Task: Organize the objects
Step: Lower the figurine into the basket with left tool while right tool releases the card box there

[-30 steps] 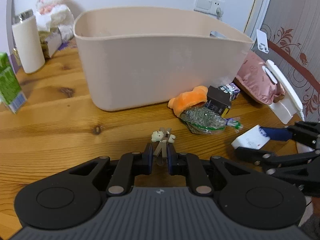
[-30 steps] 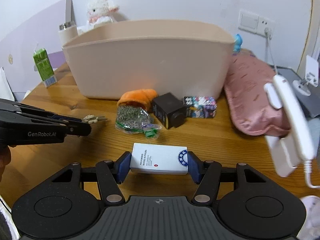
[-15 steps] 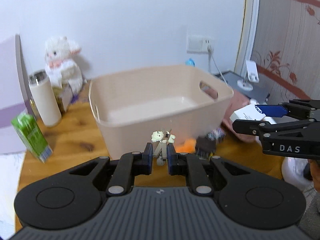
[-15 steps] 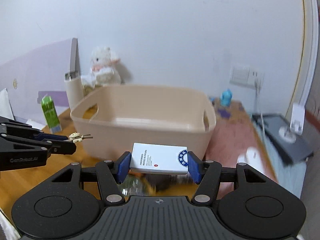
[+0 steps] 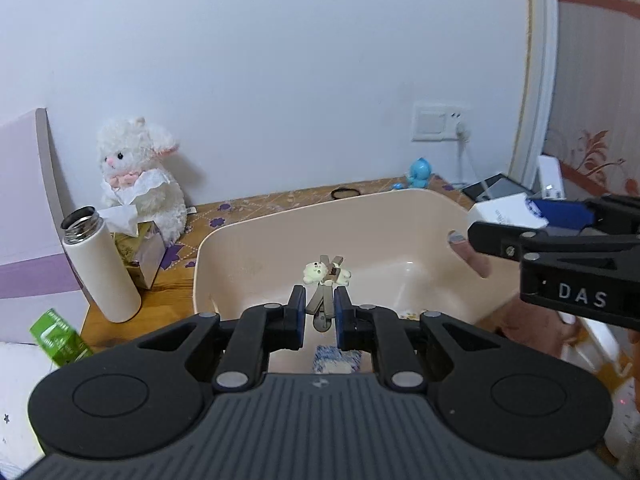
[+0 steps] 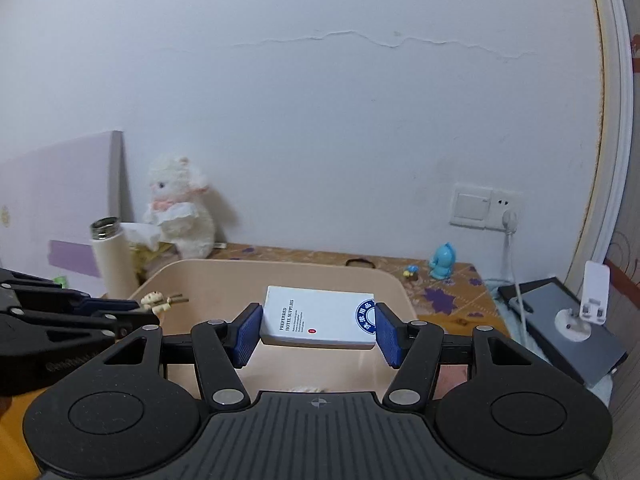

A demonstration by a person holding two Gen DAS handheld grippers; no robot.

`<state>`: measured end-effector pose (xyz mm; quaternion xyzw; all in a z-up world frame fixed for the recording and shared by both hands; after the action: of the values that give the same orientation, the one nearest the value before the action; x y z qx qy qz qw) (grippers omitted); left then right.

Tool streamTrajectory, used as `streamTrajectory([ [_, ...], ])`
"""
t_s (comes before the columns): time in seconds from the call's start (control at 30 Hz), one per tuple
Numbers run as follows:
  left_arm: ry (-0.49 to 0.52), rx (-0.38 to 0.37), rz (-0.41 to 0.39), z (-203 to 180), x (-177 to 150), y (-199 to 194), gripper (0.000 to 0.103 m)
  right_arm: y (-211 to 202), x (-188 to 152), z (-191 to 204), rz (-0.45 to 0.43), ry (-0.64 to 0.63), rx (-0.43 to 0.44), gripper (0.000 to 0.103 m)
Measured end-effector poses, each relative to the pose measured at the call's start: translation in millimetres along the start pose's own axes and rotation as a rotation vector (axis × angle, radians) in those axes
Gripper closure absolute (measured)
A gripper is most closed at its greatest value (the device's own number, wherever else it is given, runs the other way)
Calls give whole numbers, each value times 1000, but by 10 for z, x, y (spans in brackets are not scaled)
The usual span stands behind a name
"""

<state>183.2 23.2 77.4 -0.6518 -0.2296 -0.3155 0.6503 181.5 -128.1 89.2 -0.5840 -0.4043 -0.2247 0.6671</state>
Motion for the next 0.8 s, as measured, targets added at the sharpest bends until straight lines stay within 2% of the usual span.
streamTrajectory([
  [0.17, -6, 34, 65, -39, 93, 411, 87, 284, 62, -35, 34, 12, -10, 47],
  [0.37, -13, 53, 171, -57, 43, 861, 87, 691, 27, -75, 114, 3, -34, 47],
  [0.53, -13, 52, 204, -39, -17, 990, 87, 950, -75, -49, 184, -14, -46, 46],
  [0.6, -12, 49, 199, -31, -20, 965, 86, 977, -121, -46, 196, -9, -48, 38],
  [0.63, -13, 49, 190, -30, -14, 937, 85, 966, -133, -48, 193, -6, -45, 38],
  [0.7, -9, 57, 170, -37, 3, 849, 73, 896, -136, -50, 177, 2, -35, 37],
  [0.77, -6, 68, 144, -46, 10, 740, 56, 785, -128, -58, 154, 10, -30, 34],
  [0.8, -5, 68, 131, -55, 12, 677, 52, 711, -119, -68, 141, 13, -29, 31],
])
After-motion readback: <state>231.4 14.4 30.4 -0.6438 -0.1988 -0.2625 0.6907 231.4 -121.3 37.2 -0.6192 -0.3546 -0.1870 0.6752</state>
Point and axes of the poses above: each gripper's, at about its wrist camera, not at the fingertips, and y roughly the way its jaws point, z to its left, x to its top, the point moved 4 cm from there along y, roughly the way its jaws point, and after that the axes turned 11 degrees about z, right-handed, at the moved point
